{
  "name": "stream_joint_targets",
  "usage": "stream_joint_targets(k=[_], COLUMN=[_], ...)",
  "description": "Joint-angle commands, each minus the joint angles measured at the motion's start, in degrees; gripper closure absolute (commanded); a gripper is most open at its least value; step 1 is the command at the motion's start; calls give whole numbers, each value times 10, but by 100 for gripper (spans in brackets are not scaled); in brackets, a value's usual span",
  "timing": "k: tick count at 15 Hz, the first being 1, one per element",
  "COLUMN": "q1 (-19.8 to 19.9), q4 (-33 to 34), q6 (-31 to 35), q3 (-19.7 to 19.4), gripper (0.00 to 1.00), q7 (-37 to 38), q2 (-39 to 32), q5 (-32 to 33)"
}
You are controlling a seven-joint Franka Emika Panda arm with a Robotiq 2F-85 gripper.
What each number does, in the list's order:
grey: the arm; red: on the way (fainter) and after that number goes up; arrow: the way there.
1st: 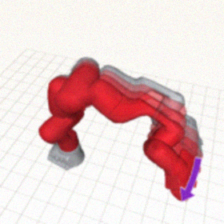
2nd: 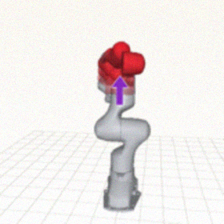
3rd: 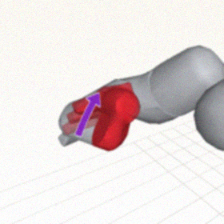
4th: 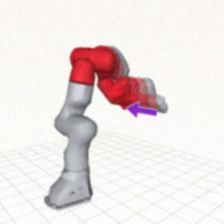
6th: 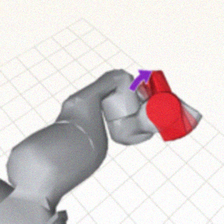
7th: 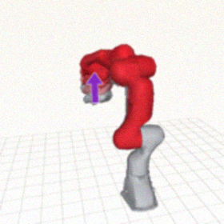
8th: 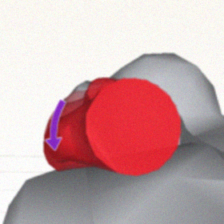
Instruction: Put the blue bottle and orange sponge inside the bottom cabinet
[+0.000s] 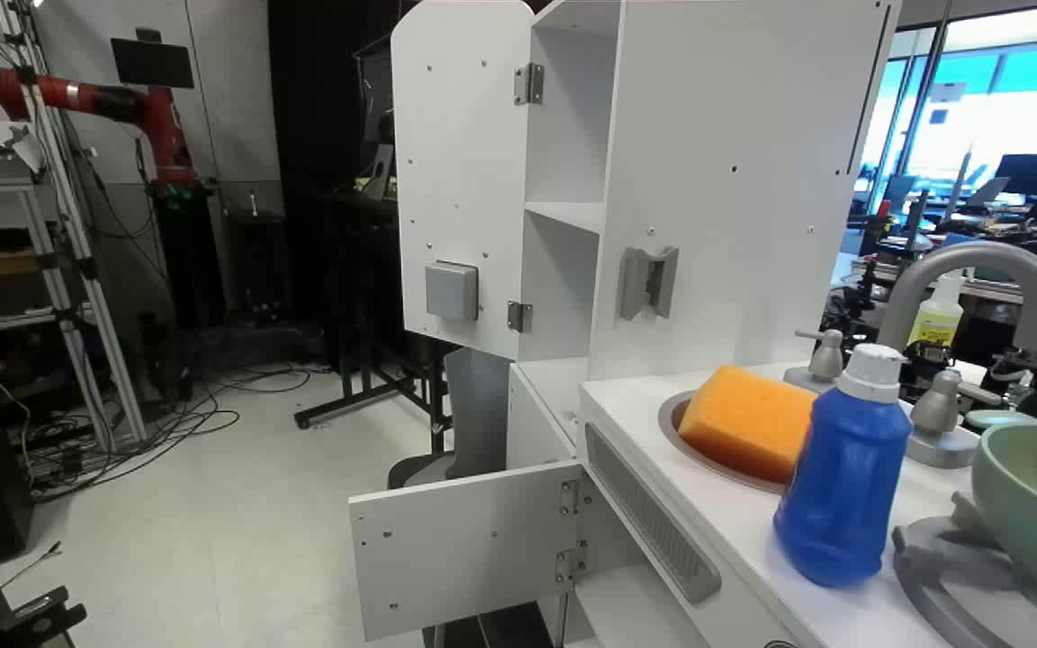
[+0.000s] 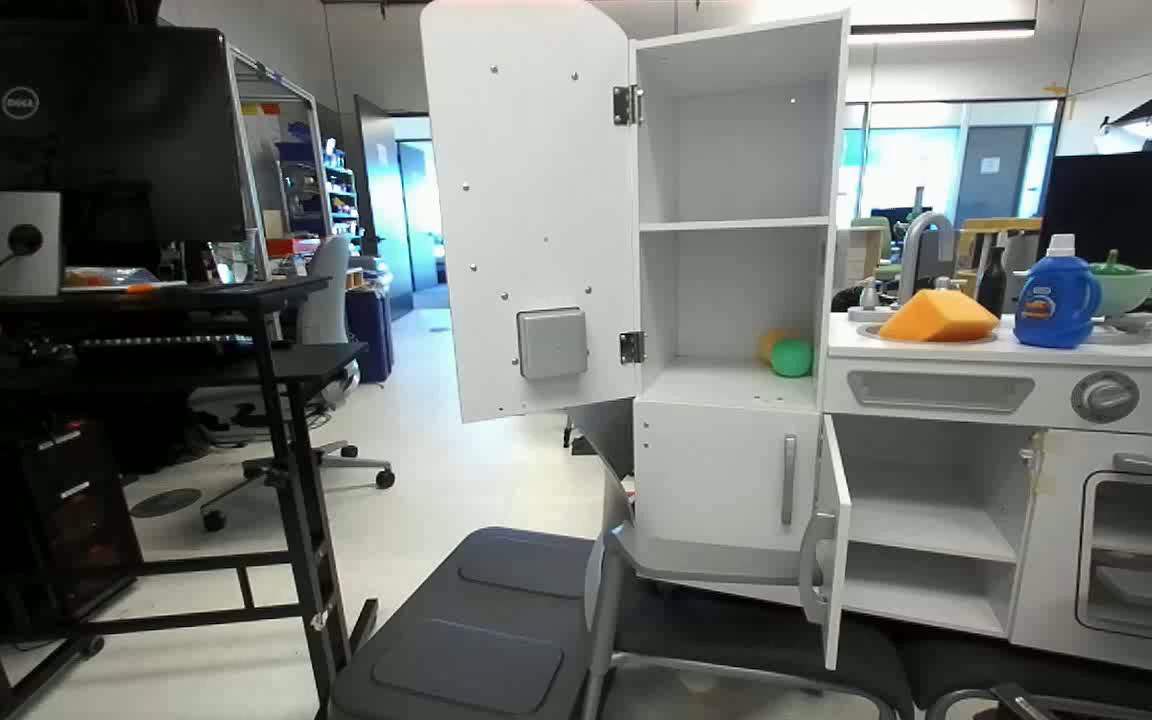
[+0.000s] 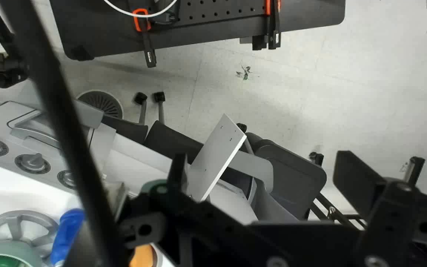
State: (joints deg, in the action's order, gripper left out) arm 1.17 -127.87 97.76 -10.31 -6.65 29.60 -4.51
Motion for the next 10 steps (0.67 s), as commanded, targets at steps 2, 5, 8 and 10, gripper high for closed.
stream_joint_targets(k=[2, 5, 8, 10], q1=[13, 13, 21, 31], q4=[3, 4, -4, -4], q6=[-1, -1, 65, 145], q3=[10, 10, 17, 20], gripper=[0, 0, 0, 0], q7=[-5, -5, 26, 61], q2=[-1, -1, -34, -80], q5=[-5, -5, -7, -1])
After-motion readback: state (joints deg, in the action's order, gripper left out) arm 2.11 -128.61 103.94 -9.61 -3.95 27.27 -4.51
